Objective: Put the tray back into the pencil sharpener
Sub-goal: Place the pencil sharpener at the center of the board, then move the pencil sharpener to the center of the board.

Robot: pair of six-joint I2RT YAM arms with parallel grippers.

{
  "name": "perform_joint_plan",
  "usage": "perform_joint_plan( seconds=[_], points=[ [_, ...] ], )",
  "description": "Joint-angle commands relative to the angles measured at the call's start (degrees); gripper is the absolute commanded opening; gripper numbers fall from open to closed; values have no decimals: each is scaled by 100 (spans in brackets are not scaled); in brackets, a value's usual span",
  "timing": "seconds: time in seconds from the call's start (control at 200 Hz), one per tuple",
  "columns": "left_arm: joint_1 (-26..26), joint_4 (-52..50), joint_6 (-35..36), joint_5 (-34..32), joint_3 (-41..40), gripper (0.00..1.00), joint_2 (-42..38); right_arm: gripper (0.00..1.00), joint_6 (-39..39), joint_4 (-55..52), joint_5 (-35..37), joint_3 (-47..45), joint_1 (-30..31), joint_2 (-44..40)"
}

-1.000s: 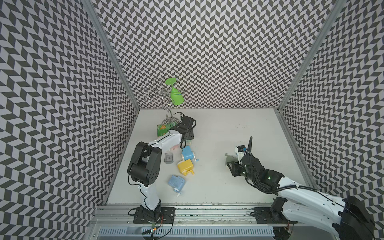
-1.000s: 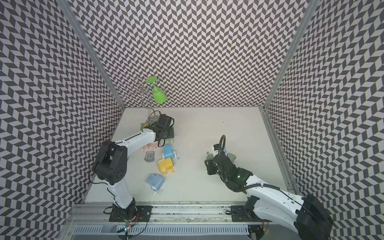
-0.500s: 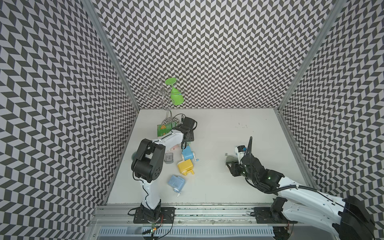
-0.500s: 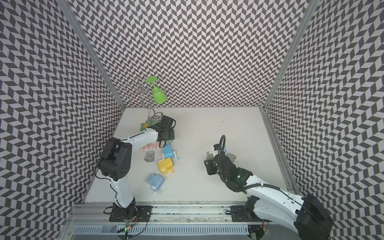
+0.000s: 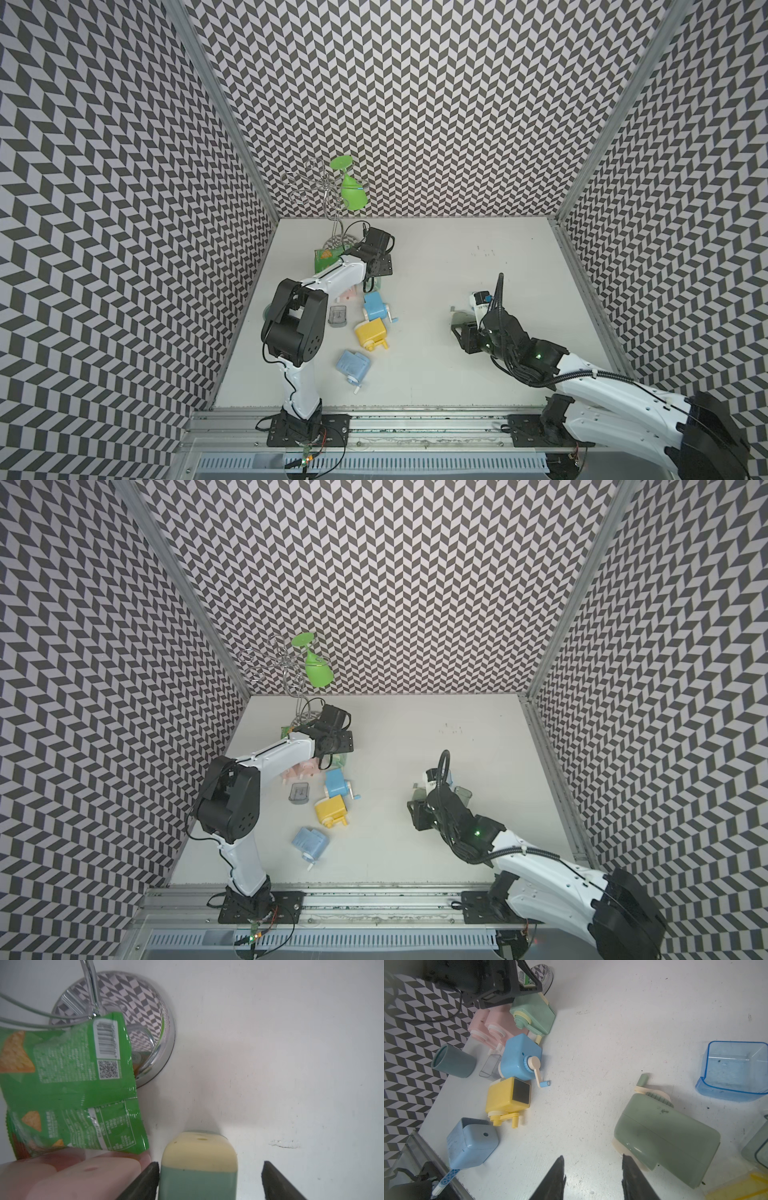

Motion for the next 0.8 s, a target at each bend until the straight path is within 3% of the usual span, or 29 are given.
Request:
perform_joint_plan(
  seconds=[0.0, 0.17, 0.26, 0.431, 0.546, 0.796],
  points=[
    [-59, 64, 117, -16, 112, 79, -739, 46, -290, 119, -30, 167, -42, -37],
    [-201, 1103, 178, -93, -965, 79, -2340, 45, -407, -311, 563, 590, -42, 281],
    [-205, 1824, 225, -63, -1780, 85, -3192, 44, -406, -803, 953, 912, -51, 476],
    [-185, 3112, 1134, 327, -3190, 86, -4336, 44, -334, -1701, 1489, 1276, -178, 506],
    [-187, 3490, 1404, 649, -3629, 86, -4582, 44, -100, -1993, 1466, 1190, -314, 297],
    [-175, 3143, 1166, 966, -3408, 86, -4317, 49, 989, -1990, 1138, 924, -517, 94]
  ],
)
